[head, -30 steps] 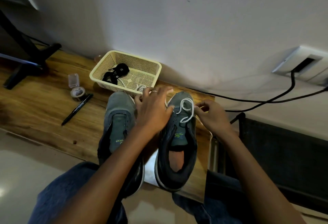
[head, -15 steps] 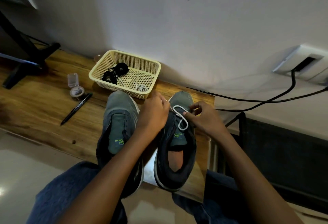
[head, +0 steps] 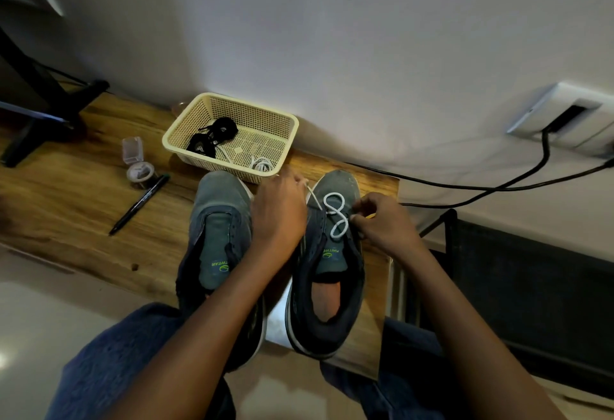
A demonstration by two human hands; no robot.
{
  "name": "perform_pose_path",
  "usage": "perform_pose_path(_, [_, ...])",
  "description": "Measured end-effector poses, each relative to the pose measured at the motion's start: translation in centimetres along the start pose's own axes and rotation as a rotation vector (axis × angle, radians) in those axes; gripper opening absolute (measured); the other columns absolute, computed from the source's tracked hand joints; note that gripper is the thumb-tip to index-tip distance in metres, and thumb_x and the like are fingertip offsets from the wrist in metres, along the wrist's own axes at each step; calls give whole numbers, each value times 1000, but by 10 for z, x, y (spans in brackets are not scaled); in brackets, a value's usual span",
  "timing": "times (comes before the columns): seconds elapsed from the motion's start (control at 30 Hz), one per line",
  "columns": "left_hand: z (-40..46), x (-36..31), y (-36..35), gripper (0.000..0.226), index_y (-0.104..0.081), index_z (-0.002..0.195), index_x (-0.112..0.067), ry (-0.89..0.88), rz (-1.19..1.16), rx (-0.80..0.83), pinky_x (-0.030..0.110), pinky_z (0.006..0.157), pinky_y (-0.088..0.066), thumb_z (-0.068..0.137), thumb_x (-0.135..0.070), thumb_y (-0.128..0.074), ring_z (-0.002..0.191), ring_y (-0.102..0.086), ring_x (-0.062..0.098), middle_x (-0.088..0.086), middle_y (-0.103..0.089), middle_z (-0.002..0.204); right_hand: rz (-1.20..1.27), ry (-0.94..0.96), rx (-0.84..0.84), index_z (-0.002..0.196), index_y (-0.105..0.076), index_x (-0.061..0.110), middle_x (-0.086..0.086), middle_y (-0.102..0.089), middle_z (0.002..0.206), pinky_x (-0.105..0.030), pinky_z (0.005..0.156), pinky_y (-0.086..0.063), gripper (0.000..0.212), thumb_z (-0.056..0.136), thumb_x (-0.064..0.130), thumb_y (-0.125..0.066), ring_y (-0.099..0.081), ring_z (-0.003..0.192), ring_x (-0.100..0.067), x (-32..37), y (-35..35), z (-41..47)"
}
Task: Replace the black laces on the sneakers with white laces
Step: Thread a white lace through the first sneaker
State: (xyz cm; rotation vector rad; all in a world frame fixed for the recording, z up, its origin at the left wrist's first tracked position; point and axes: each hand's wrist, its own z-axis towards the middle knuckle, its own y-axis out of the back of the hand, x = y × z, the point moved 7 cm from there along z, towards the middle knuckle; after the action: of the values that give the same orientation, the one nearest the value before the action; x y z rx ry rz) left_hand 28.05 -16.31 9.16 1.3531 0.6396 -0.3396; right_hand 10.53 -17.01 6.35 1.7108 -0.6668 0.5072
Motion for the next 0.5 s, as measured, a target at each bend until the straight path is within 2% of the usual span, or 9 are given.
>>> perform_pose_path(0.07, [3, 4, 7, 18, -58, 108, -19, 6, 91, -96, 54, 106, -31, 99, -29, -46, 118, -50, 24, 0, -65, 105, 3, -6, 15, 91, -61, 17, -6, -66, 94, -29, 72, -48, 10, 86, 9, -65, -62, 83, -23, -1, -1, 0])
perform_pose_path(0.13, [2, 2, 3, 21, -58, 112, -23, -34, 179, -53, 58, 112, -8, 97, -33, -48, 129, -41, 21, -4, -65, 112, 3, -18, 23, 97, -65, 12, -8, -67, 99, -35, 78, -51, 12, 86, 8, -65, -64, 87, -28, -1, -2, 0])
perform_pose_path(0.17, [0, -1, -3, 25, -59, 115, -25, -62, 224, 7, 56, 113, -3, 96, -37, -50, 131, -40, 20, -4, -65, 115, 3, -24, 22, 100, -66, 10, -9, -68, 101, -36, 80, -51, 14, 86, 8, -65, -65, 89, -29, -1, -2, 0])
perform_pose_path(0.23, [-5, -5, -14, 25, -62, 114, -30, -110, 297, 108, 53, 113, -2, 93, -42, -54, 125, -44, 18, -4, -66, 112, -1, -33, 23, 102, -67, 9, -9, -68, 103, -35, 82, -51, 16, 87, 8, -65, -65, 91, -29, -2, -1, 0])
perform_pose_path(0.3, [-6, -5, -16, 20, -67, 107, -31, -116, 300, 116, 49, 113, -4, 93, -40, -57, 117, -51, 17, -5, -68, 104, 2, -40, 24, 102, -67, 10, -8, -68, 104, -35, 83, -52, 15, 87, 8, -65, -66, 92, -27, -2, -1, 0])
perform_pose_path(0.4, [0, -1, 0, 14, -66, 100, -27, -58, 144, -17, 43, 112, -6, 94, -32, -55, 101, -60, 17, -6, -69, 93, 14, -47, 29, 97, -67, 11, -9, -69, 103, -38, 84, -54, 11, 87, 7, -66, -66, 92, -28, -3, -2, 0])
perform_pose_path(0.5, [8, 5, 21, 13, -62, 102, -24, 33, 38, -148, 44, 113, -11, 95, -29, -52, 91, -60, 15, -8, -66, 89, 9, -47, 34, 98, -67, 10, -10, -69, 103, -40, 85, -54, 12, 86, 6, -66, -66, 93, -29, -3, -1, -1])
